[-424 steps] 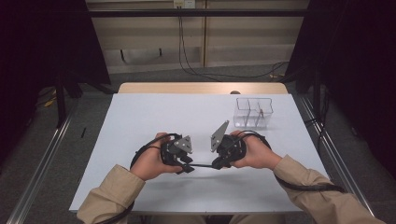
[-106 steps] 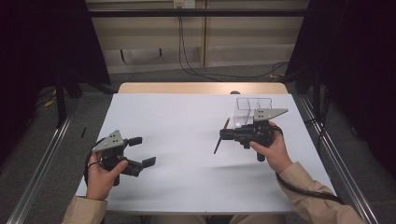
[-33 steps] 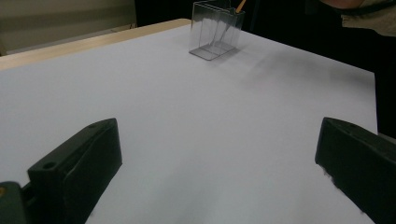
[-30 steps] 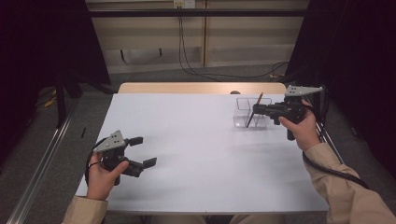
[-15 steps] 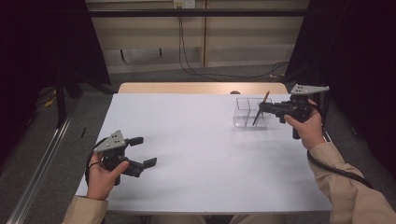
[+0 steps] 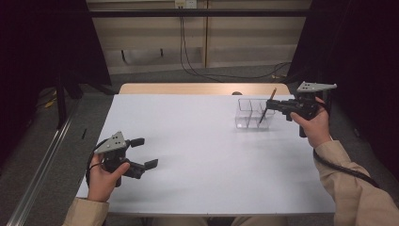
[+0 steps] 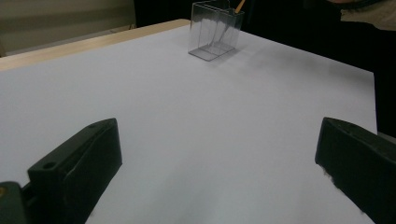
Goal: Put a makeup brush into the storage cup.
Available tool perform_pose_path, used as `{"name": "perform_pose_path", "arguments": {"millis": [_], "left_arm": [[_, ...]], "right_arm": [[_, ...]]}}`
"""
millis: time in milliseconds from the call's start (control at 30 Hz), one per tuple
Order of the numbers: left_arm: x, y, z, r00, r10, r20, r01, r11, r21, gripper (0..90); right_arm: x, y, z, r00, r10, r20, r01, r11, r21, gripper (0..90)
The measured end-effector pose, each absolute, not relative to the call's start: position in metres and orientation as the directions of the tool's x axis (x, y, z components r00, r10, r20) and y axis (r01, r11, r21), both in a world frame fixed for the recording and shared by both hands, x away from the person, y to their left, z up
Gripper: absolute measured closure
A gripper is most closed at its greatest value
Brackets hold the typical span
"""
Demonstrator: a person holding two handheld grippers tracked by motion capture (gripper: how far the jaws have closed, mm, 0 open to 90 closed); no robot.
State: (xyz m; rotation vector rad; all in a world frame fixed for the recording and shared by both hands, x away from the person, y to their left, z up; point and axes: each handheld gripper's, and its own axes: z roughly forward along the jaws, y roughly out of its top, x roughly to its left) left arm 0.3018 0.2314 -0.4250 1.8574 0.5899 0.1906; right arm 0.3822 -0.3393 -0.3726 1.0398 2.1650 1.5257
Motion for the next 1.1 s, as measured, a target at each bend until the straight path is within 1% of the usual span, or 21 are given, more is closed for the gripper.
{"name": "perform_pose_path", "arguments": {"millis": [300,1100], "left_arm": [[0.302,0.231,-0.425,0.862,0.483,-0.153,0.305,-0.253,0.918,0.4],[0.302,0.233,-0.425,0.861,0.484,-0.155,0.307,-0.254,0.917,0.4]], "right_arm": [[0.386,-0.347,-0.371,-0.671,0.725,0.156,0.394,0.17,0.903,84.2],[0.399,-0.349,-0.358,-0.628,0.769,0.121,0.399,0.185,0.898,84.2]]}}
